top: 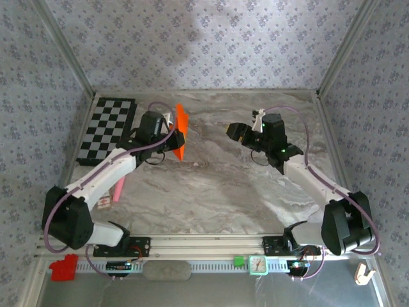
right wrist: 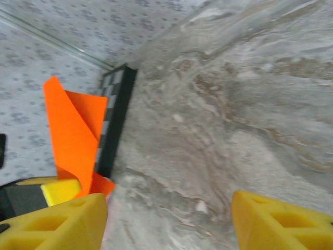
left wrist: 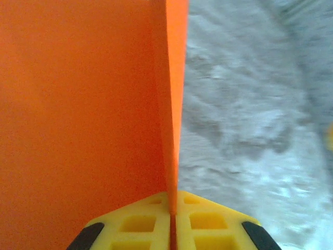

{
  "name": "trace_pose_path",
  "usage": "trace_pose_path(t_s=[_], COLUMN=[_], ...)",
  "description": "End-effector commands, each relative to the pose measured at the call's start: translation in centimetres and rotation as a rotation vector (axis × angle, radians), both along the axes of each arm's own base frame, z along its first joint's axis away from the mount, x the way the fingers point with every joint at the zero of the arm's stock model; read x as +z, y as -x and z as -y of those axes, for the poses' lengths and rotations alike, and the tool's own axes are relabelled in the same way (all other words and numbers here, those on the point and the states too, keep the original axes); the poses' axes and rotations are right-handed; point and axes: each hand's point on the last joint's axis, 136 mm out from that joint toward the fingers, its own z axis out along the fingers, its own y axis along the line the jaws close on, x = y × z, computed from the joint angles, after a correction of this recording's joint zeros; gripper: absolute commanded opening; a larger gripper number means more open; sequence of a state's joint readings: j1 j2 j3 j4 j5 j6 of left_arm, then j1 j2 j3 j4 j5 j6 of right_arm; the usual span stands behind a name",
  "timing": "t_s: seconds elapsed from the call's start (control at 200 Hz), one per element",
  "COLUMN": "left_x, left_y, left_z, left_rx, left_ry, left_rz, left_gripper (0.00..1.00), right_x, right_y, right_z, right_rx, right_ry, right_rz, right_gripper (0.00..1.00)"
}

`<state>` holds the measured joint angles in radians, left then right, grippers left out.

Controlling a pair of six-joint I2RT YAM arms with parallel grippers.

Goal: Fold a paper plane with a square sheet of paper (pick it up from the middle)
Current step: Turn over the paper at the center of the table.

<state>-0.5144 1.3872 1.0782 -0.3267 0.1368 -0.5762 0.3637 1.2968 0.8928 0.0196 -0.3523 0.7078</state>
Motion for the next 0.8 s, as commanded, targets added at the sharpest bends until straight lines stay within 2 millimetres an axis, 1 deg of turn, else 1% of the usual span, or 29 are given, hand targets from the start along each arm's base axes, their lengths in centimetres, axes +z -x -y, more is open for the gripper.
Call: trace_pose_path(t_s=[0.0,0.07,0.115,0.14,0.285,0.375,0.585,0.795], left_x=[-3.7,-4.2,-4.5,-5.0,-7.1,-8.6,-12.1,-15.2], left_y=[0.5,-0.1,-0.4,-0.3,-0.8,-1.2,-1.4,-1.0], left_z=[-5.1,-6.2,-6.6,-7.1,-8.0,-7.5,-5.9,-3.7], left_rx=[0.07,0.104,0.117,0.119,0.141,0.13,0.1,0.036], left_ry=[-0.415,-0.568,-0.66,-0.723,-0.982,-1.075,-1.226,-1.316], left_rz=[-0.048,-0.045,-0.038,-0.056,-0.095,-0.11,-0.137,-0.145], left_gripper=[0.1,0.1,0.1,0.1,0.1,0.1,0.1,0.1], right_x=[-1.6,-2.0,-2.2,-2.3,-3.2,-3.7,-4.7,-5.7], right_y=[0.8,1.1,1.2,1.3,1.7,1.8,2.0,2.1], right_z=[2.7,3.3,3.7,3.9,4.8,5.2,5.9,6.6], right_rx=[-0.038,-0.058,-0.07,-0.077,-0.113,-0.126,-0.153,-0.17], right_ry=[0.193,0.22,0.234,0.24,0.258,0.263,0.273,0.289], right_rz=[-0.021,-0.027,-0.029,-0.032,-0.05,-0.067,-0.093,-0.122], right_gripper=[0.66,0.67,0.67,0.68,0.68,0.68,0.68,0.68])
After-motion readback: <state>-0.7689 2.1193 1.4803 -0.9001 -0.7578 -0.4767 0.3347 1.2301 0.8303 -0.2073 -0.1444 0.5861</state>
